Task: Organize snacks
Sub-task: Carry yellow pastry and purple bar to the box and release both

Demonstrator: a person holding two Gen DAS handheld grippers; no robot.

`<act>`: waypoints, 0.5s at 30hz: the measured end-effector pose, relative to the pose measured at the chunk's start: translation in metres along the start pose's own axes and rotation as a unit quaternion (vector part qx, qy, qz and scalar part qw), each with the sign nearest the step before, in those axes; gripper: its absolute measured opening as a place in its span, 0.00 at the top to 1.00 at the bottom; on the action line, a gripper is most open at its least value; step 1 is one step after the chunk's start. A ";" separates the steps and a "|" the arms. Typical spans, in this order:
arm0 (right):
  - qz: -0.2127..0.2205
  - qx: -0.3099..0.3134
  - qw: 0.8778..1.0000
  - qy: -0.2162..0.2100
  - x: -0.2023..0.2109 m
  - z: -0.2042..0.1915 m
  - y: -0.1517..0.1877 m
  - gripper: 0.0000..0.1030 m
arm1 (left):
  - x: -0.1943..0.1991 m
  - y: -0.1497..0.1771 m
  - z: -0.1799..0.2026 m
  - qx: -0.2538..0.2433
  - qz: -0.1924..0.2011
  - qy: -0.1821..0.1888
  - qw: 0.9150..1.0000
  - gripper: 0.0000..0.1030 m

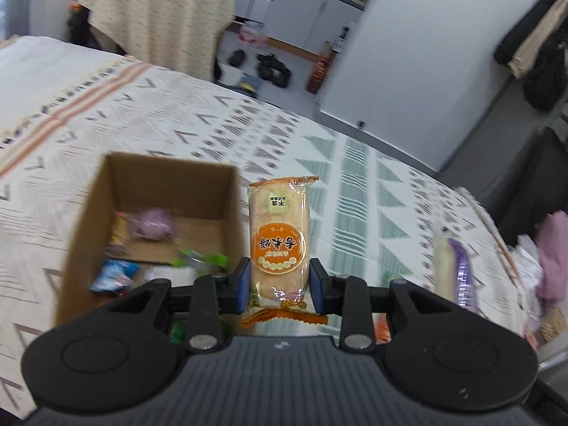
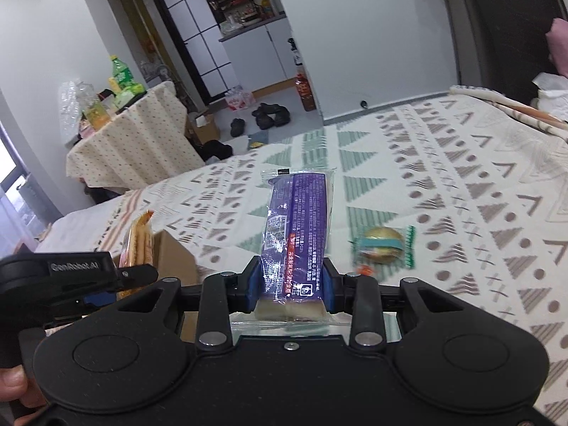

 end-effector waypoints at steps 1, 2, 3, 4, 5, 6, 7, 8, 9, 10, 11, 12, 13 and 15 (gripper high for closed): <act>0.001 0.001 1.000 -0.005 -0.002 -0.005 -0.001 0.68 | 0.000 -0.003 -0.006 0.006 0.000 -0.004 1.000 0.68; 0.002 0.003 1.000 -0.009 -0.003 -0.010 -0.003 0.68 | 0.000 -0.005 -0.011 0.012 -0.001 -0.006 1.000 0.68; 0.003 0.005 1.000 -0.013 -0.005 -0.016 -0.004 0.68 | 0.000 -0.007 -0.016 0.017 -0.001 -0.008 1.000 0.68; 0.003 0.007 1.000 -0.017 -0.007 -0.022 -0.004 0.68 | 0.000 -0.009 -0.020 0.022 0.000 -0.010 1.000 0.68; 0.003 0.008 1.000 -0.021 -0.008 -0.027 -0.005 0.68 | 0.001 -0.011 -0.024 0.025 0.001 -0.012 1.000 0.68; 0.003 0.010 1.000 -0.025 -0.010 -0.033 -0.005 0.68 | 0.002 -0.014 -0.029 0.030 0.002 -0.013 0.999 0.68; 0.002 0.012 0.999 -0.029 -0.012 -0.038 -0.005 0.68 | 0.003 -0.016 -0.032 0.034 0.004 -0.013 0.999 0.69; 0.002 0.014 0.999 -0.033 -0.014 -0.044 -0.005 0.68 | 0.003 -0.018 -0.037 0.038 0.005 -0.015 0.999 0.68; 0.001 0.016 0.999 -0.037 -0.017 -0.049 -0.006 0.68 | 0.003 -0.021 -0.041 0.043 0.006 -0.016 0.999 0.68; 0.000 0.018 0.999 -0.040 -0.019 -0.054 -0.006 0.68 | 0.003 -0.023 -0.046 0.049 0.007 -0.018 0.999 0.68; -0.001 0.019 0.999 -0.044 -0.021 -0.059 -0.007 0.68 | 0.003 -0.025 -0.051 0.055 0.008 -0.020 0.998 0.68; -0.001 0.021 0.999 -0.047 -0.022 -0.064 -0.007 0.68 | 0.003 -0.027 -0.056 0.060 0.008 -0.022 0.998 0.68; -0.002 0.023 0.998 -0.050 -0.024 -0.068 -0.007 0.68 | 0.003 -0.029 -0.061 0.066 0.008 -0.024 0.998 0.68; -0.003 0.026 0.998 -0.056 -0.027 -0.077 -0.008 0.68 | 0.001 -0.032 -0.071 0.078 0.005 -0.025 0.997 0.68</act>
Point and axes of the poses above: each gripper's, at about its wrist camera, not at the fingertips, and x roughly against the way its jaws point, z to its right, y to its underside, the point moved 4 cm from there along -x, roughly the way its jaws point
